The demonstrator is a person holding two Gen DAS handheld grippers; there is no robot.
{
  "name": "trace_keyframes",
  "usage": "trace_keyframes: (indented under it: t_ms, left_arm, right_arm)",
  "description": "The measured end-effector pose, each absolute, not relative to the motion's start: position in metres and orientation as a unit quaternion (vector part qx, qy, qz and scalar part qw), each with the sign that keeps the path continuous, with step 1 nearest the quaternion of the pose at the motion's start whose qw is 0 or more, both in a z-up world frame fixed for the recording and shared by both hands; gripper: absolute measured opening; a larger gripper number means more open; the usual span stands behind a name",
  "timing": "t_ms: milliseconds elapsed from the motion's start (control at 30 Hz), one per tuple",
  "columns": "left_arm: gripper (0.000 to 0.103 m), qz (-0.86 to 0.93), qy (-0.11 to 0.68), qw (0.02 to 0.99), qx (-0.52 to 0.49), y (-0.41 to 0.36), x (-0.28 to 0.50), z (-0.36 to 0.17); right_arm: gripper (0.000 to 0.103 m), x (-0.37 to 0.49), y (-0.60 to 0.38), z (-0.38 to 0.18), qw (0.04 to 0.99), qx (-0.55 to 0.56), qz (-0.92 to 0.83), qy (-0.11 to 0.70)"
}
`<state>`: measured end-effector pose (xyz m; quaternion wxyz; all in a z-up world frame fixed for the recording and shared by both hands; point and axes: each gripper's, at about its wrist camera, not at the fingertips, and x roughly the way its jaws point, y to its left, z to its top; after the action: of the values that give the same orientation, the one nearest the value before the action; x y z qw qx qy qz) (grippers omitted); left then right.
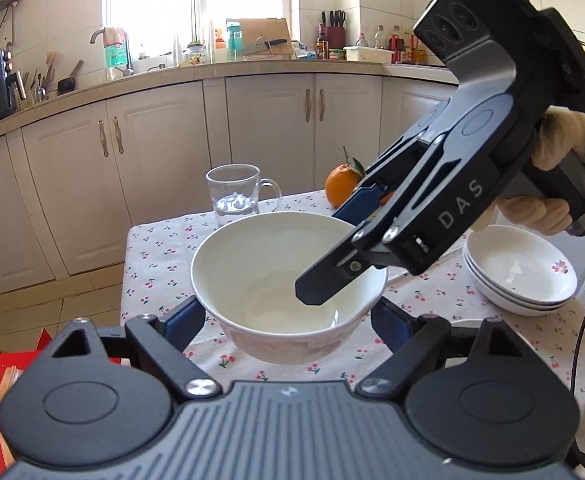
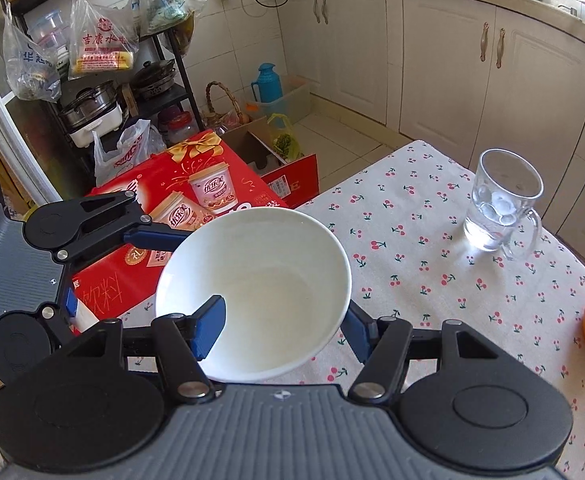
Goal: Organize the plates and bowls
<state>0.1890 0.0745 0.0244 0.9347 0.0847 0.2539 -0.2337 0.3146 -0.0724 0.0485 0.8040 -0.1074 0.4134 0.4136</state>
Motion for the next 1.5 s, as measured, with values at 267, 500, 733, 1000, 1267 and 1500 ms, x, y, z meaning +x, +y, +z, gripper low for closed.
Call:
trace_keyframes:
  t_ms: [267,500,733,1000,1267,1500]
  left_arm:
    - [0.089,-0.258,0.244,0.931,0.081,0.049,0.143,0.035]
    - [0.089,-0.277,0.253,0.925,0.066,0.031,0.114,0.032]
    - [0.089,-0.290,0.270,0.916,0.057,0.017,0.102,0.021]
    - [0.089,-0.297,0.282,0.911,0.049,0.012,0.102,0.012]
    - [0.089,-0.303,0.290,0.907,0.039,0.014,0.108,0.004]
    - [0.089,-0.305,0.297,0.904,0.030,0.018,0.114,-0.003]
  right_arm:
    - [0.069,0.253,-0.110,0.064,0.818,-0.105,0.402,0.398]
    - [0.069,0.208,-0.134,0.064,0.822,-0.112,0.392,0.396]
    - [0.069,0.185,-0.153,0.050,0.824,-0.103,0.380,0.408]
    - [0.069,0.179,-0.163,0.034,0.824,-0.090,0.374,0.417]
    - [0.069,0.182,-0.168,0.024,0.823,-0.070,0.373,0.424]
    - [0.069,0.186,-0.162,0.020,0.822,-0.081,0.368,0.426]
